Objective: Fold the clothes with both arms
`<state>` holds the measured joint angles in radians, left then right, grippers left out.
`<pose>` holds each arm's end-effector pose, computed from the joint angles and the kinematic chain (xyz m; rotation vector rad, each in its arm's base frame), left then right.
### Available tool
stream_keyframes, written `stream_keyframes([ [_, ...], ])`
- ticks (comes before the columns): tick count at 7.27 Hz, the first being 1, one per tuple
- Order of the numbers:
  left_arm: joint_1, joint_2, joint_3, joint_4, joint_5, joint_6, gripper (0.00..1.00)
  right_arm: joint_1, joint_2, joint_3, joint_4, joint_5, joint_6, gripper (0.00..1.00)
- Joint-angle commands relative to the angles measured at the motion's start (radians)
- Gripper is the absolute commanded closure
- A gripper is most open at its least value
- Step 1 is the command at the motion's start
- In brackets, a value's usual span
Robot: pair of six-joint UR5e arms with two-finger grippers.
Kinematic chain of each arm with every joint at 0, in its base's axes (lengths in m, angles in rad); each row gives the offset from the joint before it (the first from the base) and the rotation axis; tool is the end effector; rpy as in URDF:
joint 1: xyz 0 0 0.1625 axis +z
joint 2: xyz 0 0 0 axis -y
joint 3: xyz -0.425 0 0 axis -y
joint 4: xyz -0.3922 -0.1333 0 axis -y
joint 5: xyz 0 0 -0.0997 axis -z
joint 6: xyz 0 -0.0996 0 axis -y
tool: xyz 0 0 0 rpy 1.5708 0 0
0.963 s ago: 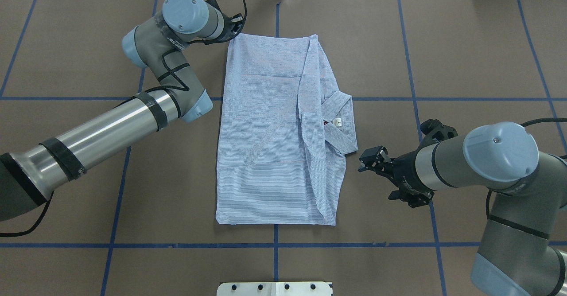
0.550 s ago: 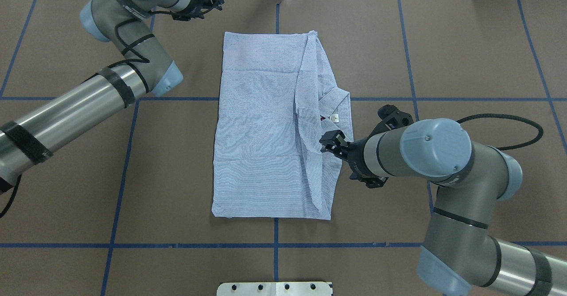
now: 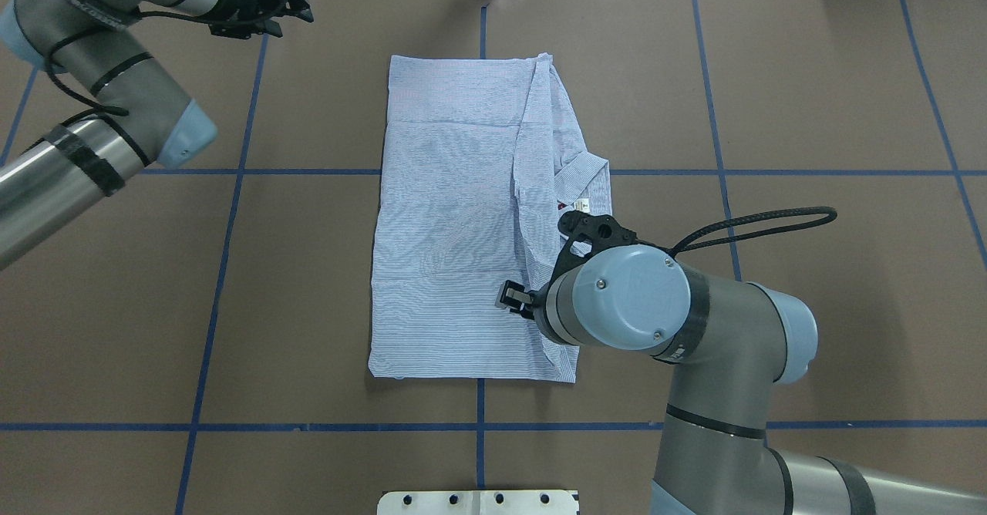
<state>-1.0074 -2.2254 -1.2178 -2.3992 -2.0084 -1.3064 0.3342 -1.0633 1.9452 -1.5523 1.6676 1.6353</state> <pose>0.3275 -0.6890 0.3315 0.3481 1.1312 -0.4081 -0.5220 -0.3122 0.2146 0.0318 -0.9080 0.3275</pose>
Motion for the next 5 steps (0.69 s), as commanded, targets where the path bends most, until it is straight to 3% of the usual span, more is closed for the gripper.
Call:
stream_keyframes([
  [1,-0.058,0.119,-0.127,0.005,-0.091,0.045,0.38,-0.026,0.06,-0.075,-0.02,-0.014,-0.181,1.0],
  [3,-0.063,0.15,-0.163,0.005,-0.102,0.045,0.38,-0.03,0.193,-0.234,-0.046,-0.037,-0.211,1.0],
  [4,-0.063,0.151,-0.163,0.005,-0.102,0.045,0.38,-0.03,0.244,-0.256,-0.145,-0.04,-0.317,1.0],
  [5,-0.063,0.156,-0.164,0.005,-0.102,0.045,0.38,-0.03,0.237,-0.256,-0.166,-0.04,-0.359,1.0],
])
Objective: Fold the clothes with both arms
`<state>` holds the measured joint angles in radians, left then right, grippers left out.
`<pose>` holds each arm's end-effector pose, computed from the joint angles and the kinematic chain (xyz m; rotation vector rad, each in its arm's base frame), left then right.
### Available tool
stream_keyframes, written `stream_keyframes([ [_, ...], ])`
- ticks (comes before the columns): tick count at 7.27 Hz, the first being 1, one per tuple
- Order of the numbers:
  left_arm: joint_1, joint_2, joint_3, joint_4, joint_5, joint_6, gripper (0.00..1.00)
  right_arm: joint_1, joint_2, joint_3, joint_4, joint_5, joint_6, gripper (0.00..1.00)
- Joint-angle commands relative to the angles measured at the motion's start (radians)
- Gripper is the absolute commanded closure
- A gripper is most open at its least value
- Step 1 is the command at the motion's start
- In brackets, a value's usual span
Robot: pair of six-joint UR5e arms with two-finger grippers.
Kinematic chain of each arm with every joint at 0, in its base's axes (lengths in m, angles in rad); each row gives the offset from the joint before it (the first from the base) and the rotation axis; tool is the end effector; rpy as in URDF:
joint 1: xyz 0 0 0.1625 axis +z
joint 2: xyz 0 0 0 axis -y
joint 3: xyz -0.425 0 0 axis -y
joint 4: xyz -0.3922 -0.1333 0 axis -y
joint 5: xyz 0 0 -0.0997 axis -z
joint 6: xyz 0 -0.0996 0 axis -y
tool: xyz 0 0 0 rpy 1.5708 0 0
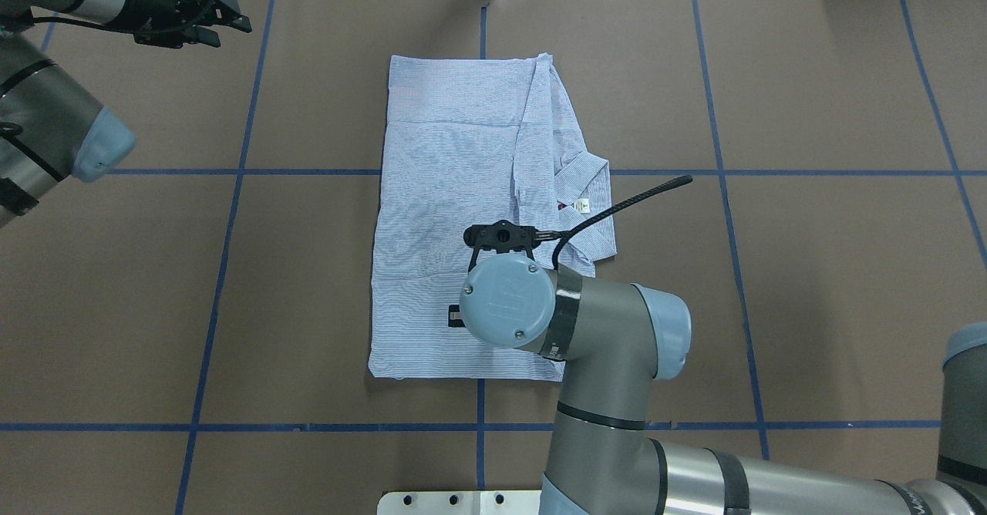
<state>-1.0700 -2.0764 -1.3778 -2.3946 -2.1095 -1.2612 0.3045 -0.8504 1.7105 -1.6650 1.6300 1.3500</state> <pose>0.2633 -0.6522 0.3592 0.3360 1.1612 -0.3605 -0.6077 -0.3245 0.1872 0.1445 -0.7541 0.0569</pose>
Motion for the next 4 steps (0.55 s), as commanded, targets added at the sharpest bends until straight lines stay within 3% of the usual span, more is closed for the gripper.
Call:
stream_keyframes([
  [1,-0.001,0.007,-0.004,0.0,-0.001,0.0,0.38,-0.001,0.018,-0.023,-0.056,-0.001,-0.096,1.0],
  [4,-0.001,0.007,-0.004,0.0,-0.001,-0.001,0.38,-0.004,0.001,-0.011,-0.16,0.001,-0.157,1.0],
])
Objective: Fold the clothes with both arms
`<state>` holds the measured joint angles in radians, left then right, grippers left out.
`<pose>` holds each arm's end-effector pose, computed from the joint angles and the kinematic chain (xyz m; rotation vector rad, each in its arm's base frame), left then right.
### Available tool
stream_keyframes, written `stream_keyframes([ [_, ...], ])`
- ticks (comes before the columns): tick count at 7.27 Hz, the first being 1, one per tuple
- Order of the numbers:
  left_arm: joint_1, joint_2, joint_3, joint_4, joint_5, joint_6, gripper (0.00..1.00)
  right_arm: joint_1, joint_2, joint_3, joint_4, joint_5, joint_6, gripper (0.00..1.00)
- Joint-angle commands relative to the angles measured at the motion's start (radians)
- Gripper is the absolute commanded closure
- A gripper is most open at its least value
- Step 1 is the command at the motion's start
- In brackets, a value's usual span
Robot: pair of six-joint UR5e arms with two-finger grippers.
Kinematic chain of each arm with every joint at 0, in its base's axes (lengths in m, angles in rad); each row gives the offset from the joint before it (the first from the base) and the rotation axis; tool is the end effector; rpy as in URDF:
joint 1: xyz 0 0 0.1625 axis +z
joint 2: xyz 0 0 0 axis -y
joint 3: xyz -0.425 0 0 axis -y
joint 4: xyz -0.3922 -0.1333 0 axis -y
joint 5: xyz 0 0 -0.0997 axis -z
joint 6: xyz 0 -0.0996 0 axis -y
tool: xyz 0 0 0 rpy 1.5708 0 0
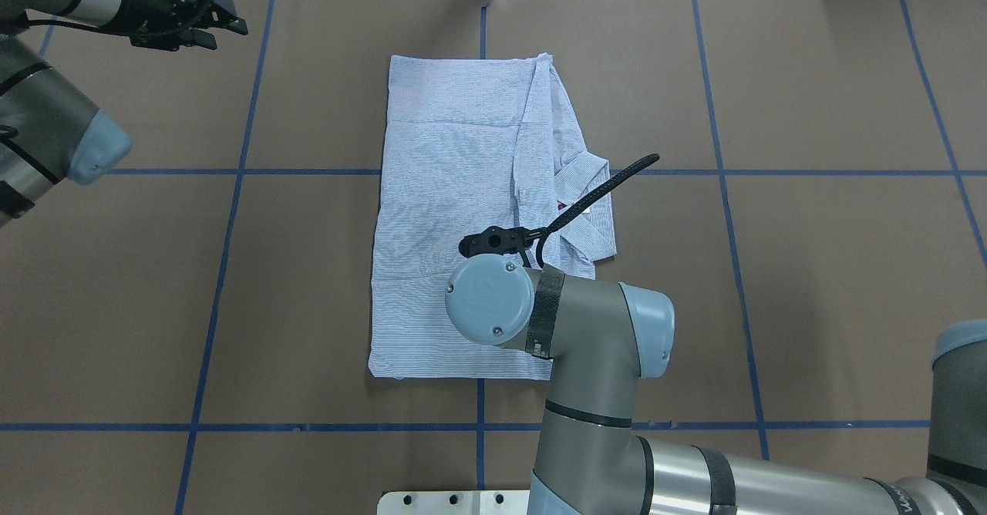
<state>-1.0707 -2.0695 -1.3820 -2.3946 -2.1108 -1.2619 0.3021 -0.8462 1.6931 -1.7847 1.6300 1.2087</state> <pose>0.2619 -0.6505 0.3620 0.3332 1.1600 -0.3621 -0.6119 -0.3242 0.2081 0.1523 -0.6170 -0.0767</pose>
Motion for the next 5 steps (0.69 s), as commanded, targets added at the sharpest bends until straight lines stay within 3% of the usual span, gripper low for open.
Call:
stream_keyframes([
  [1,0.0,0.0,0.0,0.0,0.0,-0.001,0.38,-0.005,-0.019,0.007,-0.042,0.001,-0.017,1.0],
  [5,0.0,0.0,-0.029,0.037,0.0,-0.001,0.38,-0.015,-0.036,0.008,-0.042,0.001,-0.058,1.0],
])
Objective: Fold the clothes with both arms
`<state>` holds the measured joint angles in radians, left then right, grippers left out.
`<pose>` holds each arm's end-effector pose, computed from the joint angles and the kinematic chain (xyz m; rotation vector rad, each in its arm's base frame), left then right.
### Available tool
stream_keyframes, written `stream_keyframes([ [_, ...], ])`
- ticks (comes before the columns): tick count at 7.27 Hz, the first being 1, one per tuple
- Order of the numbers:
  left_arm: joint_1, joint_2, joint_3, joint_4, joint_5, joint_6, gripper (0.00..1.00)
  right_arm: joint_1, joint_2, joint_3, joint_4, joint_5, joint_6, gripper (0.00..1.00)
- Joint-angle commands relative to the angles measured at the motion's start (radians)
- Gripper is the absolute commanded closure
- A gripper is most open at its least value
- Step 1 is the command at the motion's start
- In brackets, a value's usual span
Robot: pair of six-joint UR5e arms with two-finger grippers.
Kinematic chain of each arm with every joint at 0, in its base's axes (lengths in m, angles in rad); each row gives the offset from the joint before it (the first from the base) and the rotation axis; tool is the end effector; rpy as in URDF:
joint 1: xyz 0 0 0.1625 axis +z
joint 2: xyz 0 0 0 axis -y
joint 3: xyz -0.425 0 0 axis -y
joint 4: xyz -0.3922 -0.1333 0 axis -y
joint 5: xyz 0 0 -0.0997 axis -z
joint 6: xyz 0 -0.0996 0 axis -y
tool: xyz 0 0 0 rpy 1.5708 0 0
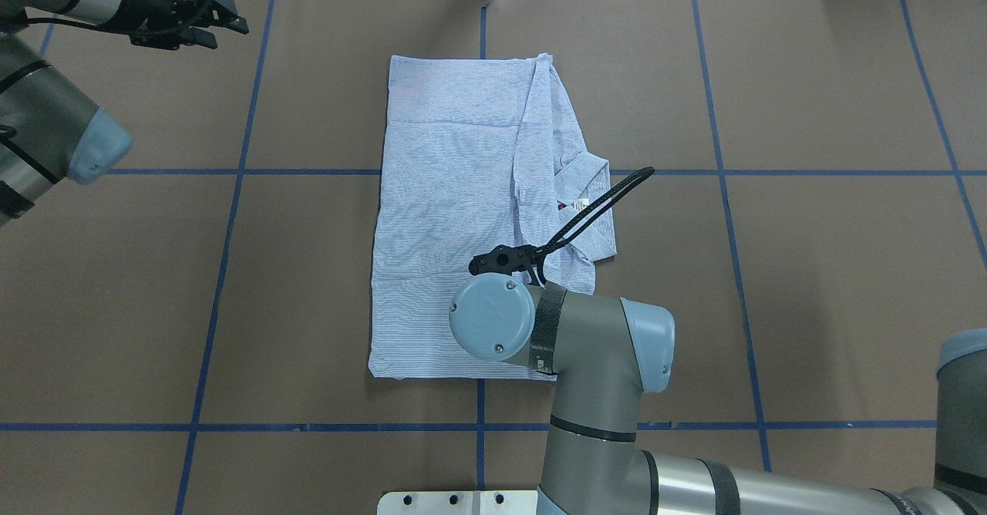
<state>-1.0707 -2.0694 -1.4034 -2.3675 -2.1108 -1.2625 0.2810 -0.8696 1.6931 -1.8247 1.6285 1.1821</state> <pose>0.2608 -0.6484 0.3547 0.3288 1.1563 -0.3649 -0.6163 -0.3107 0.2295 0.1342 -0.5566 -0.1212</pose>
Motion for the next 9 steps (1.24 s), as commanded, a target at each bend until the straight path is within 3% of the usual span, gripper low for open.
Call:
stream_keyframes([
  [1,0.0,0.0,-0.008,0.01,0.0,0.0,0.38,0.018,-0.049,0.037,-0.002,0.004,-0.064,1.0],
  [6,-0.002,-0.002,-0.011,0.01,0.002,-0.003,0.38,0.089,-0.267,0.282,-0.033,0.014,-0.212,1.0],
  [8,-0.002,-0.002,-0.011,0.01,0.002,-0.003,0.38,0.095,-0.13,0.268,-0.163,0.011,-0.204,1.0],
  [9,-0.005,0.0,-0.011,0.01,0.0,0.0,0.38,0.098,-0.064,0.202,-0.154,0.008,-0.196,1.0],
])
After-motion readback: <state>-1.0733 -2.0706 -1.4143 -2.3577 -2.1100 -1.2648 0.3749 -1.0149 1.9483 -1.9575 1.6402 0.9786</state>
